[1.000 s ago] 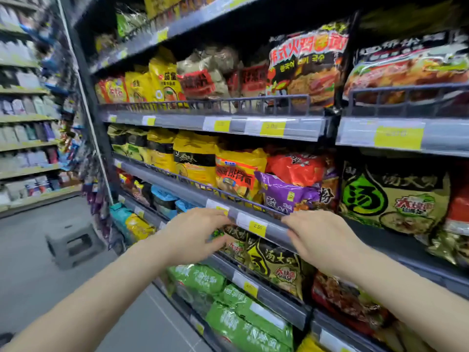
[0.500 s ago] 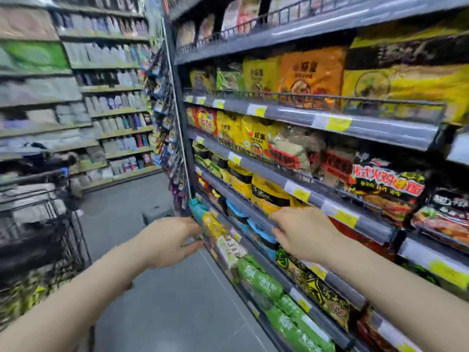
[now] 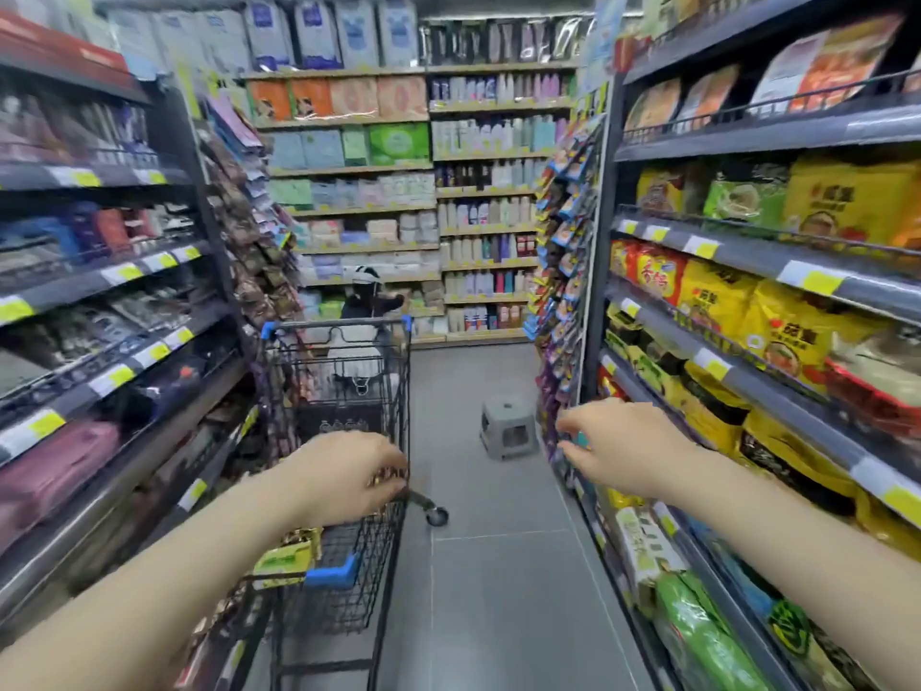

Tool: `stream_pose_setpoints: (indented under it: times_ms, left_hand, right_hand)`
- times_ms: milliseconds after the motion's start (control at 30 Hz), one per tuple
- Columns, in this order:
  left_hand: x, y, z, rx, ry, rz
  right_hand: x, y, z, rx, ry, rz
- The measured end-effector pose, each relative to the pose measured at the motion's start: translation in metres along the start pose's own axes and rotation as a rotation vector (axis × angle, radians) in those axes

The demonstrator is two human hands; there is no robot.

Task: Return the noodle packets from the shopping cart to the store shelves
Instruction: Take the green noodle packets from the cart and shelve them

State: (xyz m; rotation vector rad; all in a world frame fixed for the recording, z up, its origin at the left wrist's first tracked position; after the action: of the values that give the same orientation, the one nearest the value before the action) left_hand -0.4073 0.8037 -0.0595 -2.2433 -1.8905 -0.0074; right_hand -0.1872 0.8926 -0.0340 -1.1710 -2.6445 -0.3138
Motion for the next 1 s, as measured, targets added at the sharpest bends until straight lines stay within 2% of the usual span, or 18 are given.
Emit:
stream_pose_setpoints:
  times_ms: [267, 500, 733, 1000]
  left_hand:
    - [-0.080, -0.122, 0.000, 0.054, -0.046, -0.249]
    - [-0.090, -0.236, 0.009, 0.050, -0.070, -0.332]
    - [-0.066, -0.314, 0.042, 0.010, -0.092, -0.335]
    - [-0.012, -0.387, 0.095, -0.047, -0.124, -0.320]
  right_hand:
    - [0.105, -0.124, 0.025, 0.072, -0.090, -0.212]
    - [0.192, -0.204, 0.043, 0.128, -0.079, -0.259]
    - [0.264, -0.246, 0.092, 0.137, -0.145, -0.268]
    - [0.344, -0.252, 0.149, 0.135, -0.213, -0.250]
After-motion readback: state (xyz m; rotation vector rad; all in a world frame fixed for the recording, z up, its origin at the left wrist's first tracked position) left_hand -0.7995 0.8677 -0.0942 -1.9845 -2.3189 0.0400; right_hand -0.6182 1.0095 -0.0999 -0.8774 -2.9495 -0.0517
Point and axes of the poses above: each hand's wrist, its own x-axis towards the middle knuckle, its own z-axis out of the palm, y = z × x, the point moved 6 cm from there along x, towards the middle knuckle, and after that the axes turned 4 degrees about y, right-handed, at the moved point
